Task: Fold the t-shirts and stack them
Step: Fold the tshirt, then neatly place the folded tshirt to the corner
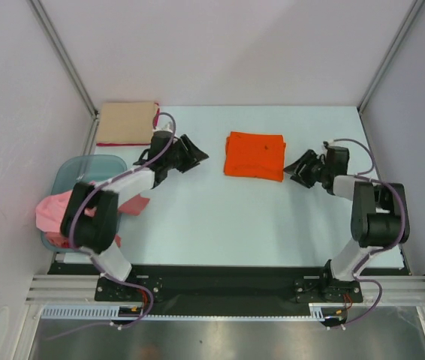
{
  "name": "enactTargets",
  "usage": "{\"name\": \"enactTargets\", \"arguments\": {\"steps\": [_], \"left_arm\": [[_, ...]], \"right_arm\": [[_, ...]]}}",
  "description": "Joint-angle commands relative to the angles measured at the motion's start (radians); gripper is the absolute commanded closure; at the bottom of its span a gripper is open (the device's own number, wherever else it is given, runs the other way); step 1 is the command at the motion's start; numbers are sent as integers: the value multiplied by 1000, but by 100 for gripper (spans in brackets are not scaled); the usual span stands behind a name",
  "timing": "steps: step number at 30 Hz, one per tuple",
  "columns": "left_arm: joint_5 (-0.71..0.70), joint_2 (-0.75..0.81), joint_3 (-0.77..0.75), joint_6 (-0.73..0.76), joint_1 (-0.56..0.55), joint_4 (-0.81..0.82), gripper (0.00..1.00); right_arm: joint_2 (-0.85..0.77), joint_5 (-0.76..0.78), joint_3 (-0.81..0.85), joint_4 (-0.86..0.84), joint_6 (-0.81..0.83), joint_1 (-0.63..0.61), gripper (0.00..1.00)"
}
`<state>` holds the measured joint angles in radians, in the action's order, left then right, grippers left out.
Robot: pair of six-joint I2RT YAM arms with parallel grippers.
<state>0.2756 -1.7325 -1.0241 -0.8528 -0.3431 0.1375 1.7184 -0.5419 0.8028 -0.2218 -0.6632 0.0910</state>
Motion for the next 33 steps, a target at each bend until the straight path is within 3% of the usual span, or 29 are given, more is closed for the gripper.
{"name": "enactTargets", "arguments": {"steps": [1, 4, 7, 10, 13, 17, 18, 22, 26, 33], "left_arm": [[-223, 264, 71, -74, -56, -105, 42], [-263, 355, 99, -141, -65, -272, 40], [-333, 415, 113, -160, -65, -426, 38], [-407, 487, 116, -222, -62, -571, 28], [-490, 547, 102, -285, -42, -714, 23], [-487, 609, 94, -279, 21, -786, 19], [-486, 623, 91, -275, 32, -799, 17], [-452, 625, 75, -244, 81, -842, 12], [-389, 594, 65, -235, 116, -872, 11], [-355, 510, 45, -232, 138, -877, 10]], "right_arm": [[-137, 267, 87, 287, 241, -172, 34], [-198, 600, 128, 363, 364, -377, 23], [-209, 793, 145, 348, 509, -580, 13], [-151, 988, 170, 285, 732, -747, 10], [-22, 1103, 278, 335, 908, -854, 9], [102, 1157, 349, 293, 1158, -924, 12], [118, 1174, 340, 262, 1301, -942, 13], [231, 1180, 383, 231, 1471, -956, 15], [317, 1169, 440, 240, 1531, -936, 18], [417, 1103, 516, 259, 1573, -866, 39]]}}
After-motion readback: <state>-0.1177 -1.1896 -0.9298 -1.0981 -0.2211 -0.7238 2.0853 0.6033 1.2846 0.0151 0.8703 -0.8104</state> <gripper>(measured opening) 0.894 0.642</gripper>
